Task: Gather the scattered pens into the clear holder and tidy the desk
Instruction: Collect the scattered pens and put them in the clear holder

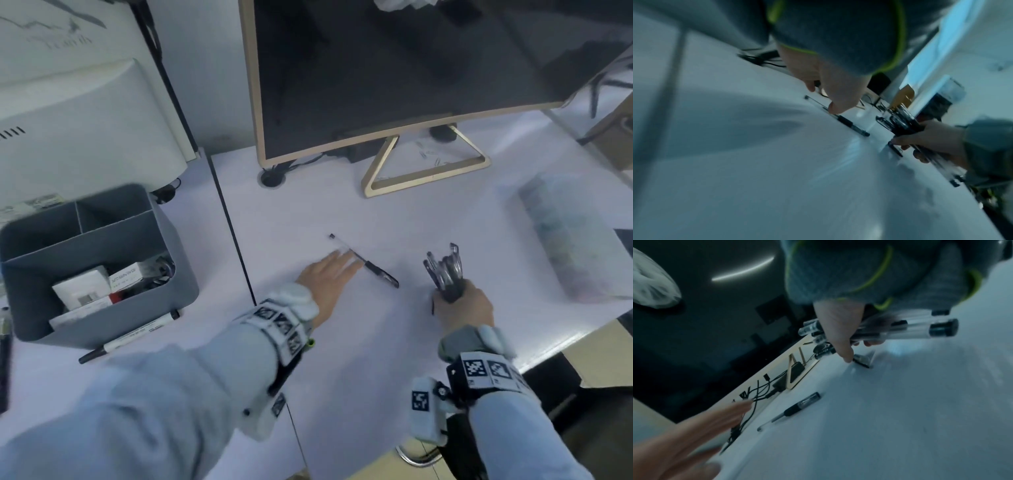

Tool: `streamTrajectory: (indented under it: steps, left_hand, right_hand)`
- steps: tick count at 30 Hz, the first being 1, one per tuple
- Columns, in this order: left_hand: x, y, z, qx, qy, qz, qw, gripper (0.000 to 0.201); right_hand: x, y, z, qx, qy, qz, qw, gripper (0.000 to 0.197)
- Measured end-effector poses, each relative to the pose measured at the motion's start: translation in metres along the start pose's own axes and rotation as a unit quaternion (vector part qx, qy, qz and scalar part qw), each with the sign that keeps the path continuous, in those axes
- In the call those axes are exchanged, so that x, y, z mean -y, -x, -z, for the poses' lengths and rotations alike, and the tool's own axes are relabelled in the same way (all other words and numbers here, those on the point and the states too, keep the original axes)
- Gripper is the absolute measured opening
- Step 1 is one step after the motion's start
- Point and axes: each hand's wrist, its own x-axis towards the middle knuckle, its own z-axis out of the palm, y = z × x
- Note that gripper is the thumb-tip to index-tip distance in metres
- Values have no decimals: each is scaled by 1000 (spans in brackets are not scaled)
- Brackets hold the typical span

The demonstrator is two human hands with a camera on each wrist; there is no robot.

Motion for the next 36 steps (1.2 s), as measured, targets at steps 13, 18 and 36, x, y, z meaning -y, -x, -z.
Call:
streamTrajectory:
  steps: [13,18,36]
  left_hand:
    - [-80,2,-27,41,16,-63,997,38]
    - [-73,31,-49,66,70,-2,995,36]
    - [5,44,-44,-54,137,114,983,6]
  right_hand:
    - [-47,71,32,61,-111,-5,992,12]
    - [-49,90,31,104,-151,37,982,10]
    - [-41,59,13,152,-13,154,976,14]
